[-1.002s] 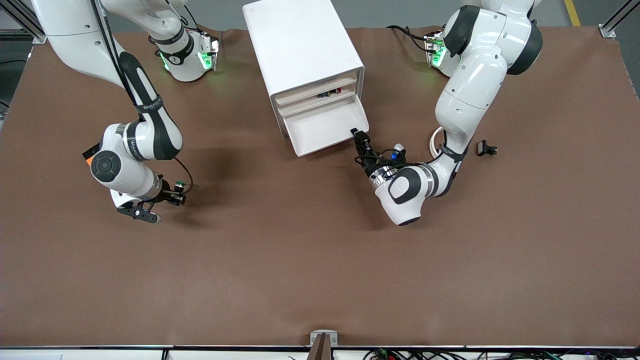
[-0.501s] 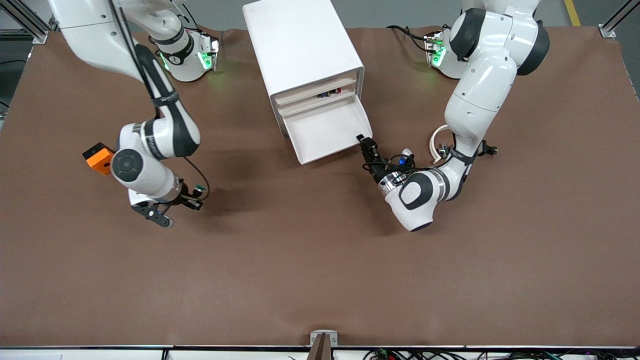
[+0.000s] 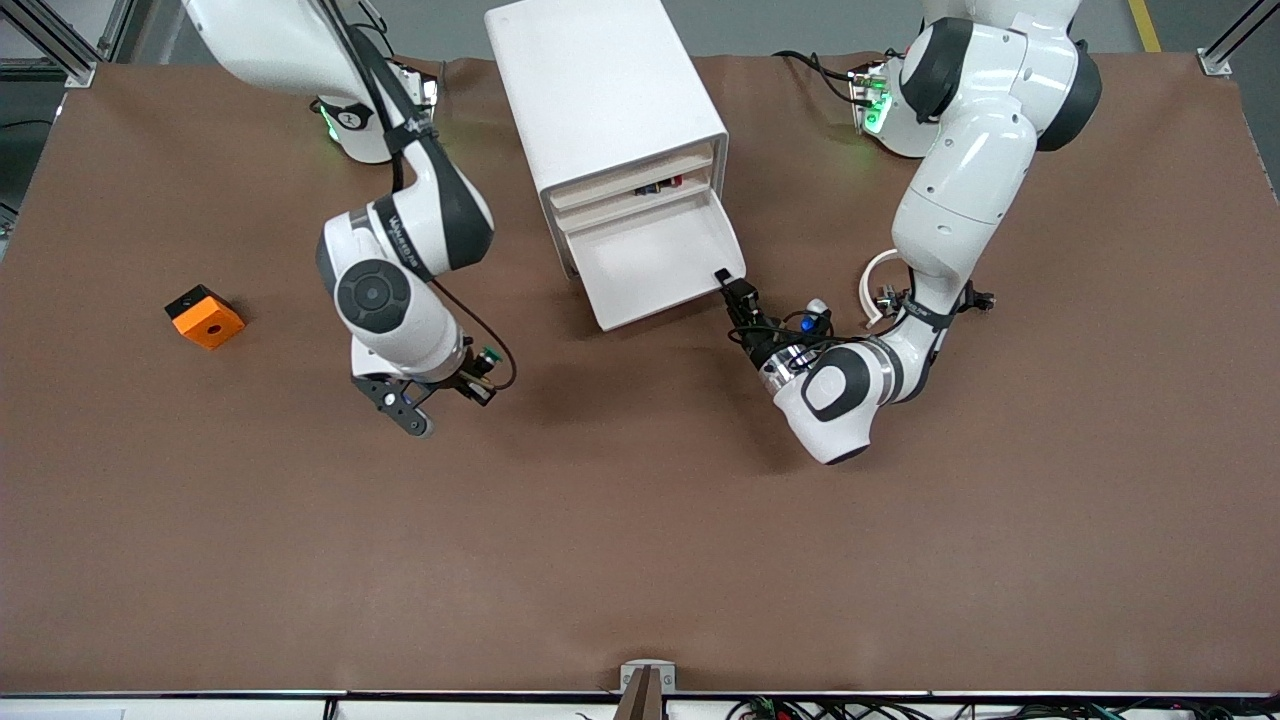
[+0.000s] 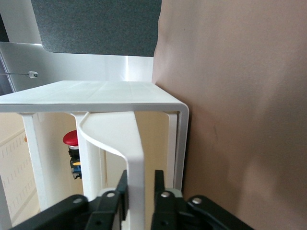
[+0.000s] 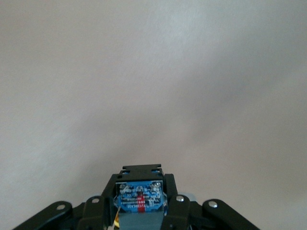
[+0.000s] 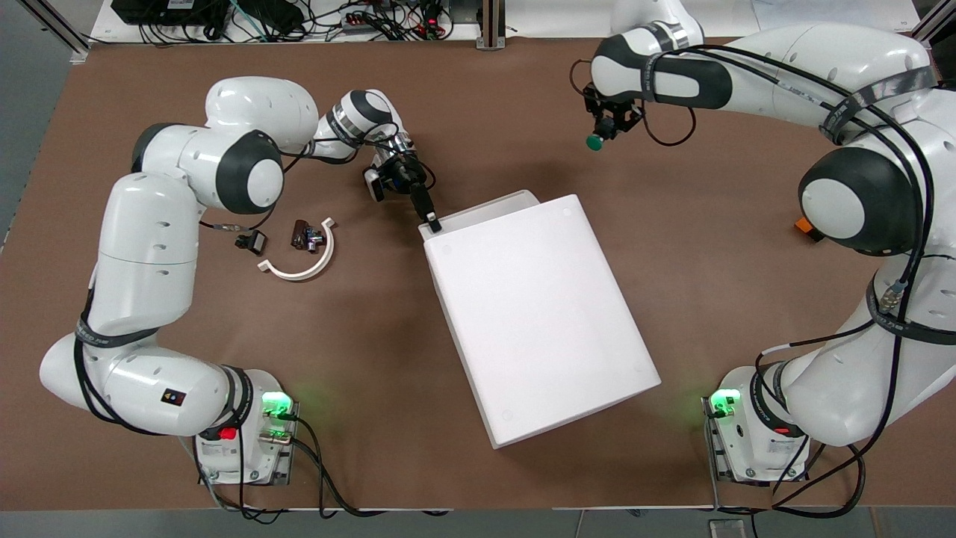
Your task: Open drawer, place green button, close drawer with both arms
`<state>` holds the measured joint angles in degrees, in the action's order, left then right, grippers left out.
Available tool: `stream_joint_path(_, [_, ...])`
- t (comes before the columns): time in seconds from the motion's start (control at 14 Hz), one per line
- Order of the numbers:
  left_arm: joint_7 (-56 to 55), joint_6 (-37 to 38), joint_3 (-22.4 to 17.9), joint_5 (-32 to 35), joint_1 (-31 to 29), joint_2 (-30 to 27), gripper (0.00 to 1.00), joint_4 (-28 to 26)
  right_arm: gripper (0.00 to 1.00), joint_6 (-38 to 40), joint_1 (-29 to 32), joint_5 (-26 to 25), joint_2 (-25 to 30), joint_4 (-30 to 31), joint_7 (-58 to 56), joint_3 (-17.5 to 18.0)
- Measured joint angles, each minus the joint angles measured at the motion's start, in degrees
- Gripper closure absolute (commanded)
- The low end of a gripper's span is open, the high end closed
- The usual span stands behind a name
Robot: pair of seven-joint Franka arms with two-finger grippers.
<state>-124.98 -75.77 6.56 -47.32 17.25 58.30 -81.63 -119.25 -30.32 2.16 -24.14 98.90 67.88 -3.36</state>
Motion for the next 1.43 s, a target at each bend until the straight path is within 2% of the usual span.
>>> stream_joint_path(0.07, [0.00, -0.08, -0.21, 0.26, -0.03, 0.10, 0.03, 0.00, 1.00, 0.97, -1.60, 0.01, 0.00, -0.93, 2.97, 0.01])
stream_joint_path(0.14, [0.00, -0.16, -0.38, 0.42, -0.09, 0.25, 0.00, 0.01, 1.00, 1.45, -3.34, 0.03, 0.00, -1.42, 6.32, 0.03])
stream_joint_path(0.5, [0.00, -0.24, -0.55, 0.47, -0.27, 0.53, 0.00, 0.16, 1.00, 1.53, -11.61, 0.19, -0.03, -2.97, 22.64, 0.06])
stream_joint_path(1.07, [0.29, 1.71, -0.48, 0.47, -1.27, 0.53, 0.00, 0.77, 1.00, 1.45, -19.97, 0.53, -0.03, -4.26, 43.55, 0.07])
stream_joint_path(1.43, [6.55, 2.92, 2.46, 1.02, -3.99, -0.29, 0.00, 1.99, 1.00, 1.40, -24.48, 2.78, -0.05, -4.36, 55.57, 0.06])
